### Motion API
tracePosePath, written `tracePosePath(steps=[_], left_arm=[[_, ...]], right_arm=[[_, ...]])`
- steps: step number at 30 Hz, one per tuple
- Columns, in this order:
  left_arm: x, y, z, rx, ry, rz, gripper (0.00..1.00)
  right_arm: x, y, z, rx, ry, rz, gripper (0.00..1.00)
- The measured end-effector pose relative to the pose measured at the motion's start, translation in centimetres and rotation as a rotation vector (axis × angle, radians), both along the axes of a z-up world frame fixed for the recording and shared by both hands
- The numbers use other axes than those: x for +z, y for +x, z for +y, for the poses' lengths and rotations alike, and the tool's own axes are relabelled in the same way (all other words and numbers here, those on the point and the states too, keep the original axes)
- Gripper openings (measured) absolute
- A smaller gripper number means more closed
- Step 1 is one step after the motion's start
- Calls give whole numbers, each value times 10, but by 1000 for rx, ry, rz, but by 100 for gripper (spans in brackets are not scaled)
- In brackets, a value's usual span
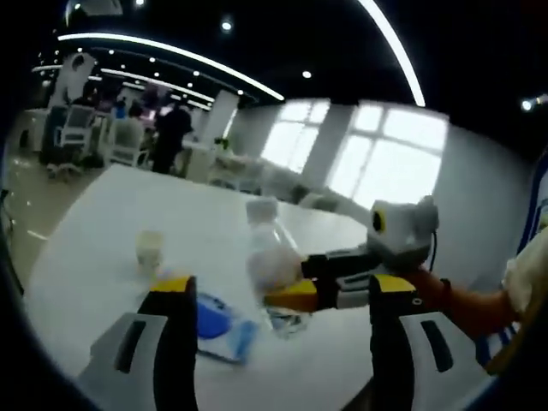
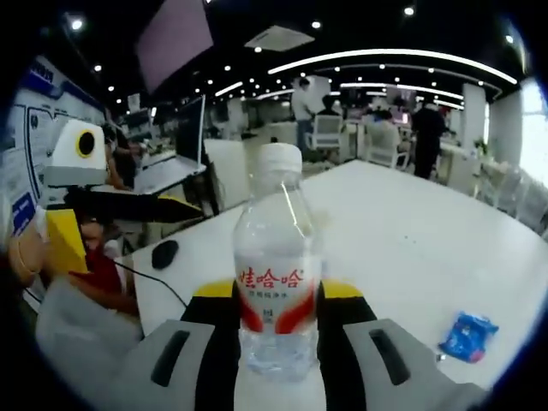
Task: Arrange the tabletop items into an orderly group along one side of the table until the central work area is clear of visible clutter.
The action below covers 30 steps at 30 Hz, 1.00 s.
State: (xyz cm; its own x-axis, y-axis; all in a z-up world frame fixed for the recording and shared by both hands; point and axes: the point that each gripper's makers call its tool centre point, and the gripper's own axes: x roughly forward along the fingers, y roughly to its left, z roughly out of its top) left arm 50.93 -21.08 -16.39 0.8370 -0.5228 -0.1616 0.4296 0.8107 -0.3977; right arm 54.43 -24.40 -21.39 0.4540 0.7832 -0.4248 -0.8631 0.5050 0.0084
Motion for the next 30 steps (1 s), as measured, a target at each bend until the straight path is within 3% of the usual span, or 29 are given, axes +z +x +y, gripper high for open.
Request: tracePosePath(steps=[6, 16, 21, 27, 30], left_arm=[[4, 2, -6, 15, -36, 15, 75], [-4, -4, -13, 28, -85, 62, 68], [-5, -8, -16, 13, -87, 62, 58], [-3, -14, -22, -27, -79, 46, 42], [-2, -15, -23, -32, -76, 46, 40]], right_arm=[[11, -20, 4, 16, 17, -35, 33], [23, -44, 10, 34, 47, -68, 33], [29, -54, 13, 37, 64, -68, 33], [34, -62, 16, 30, 49, -116, 33], [33, -64, 16, 25, 41, -123, 33]])
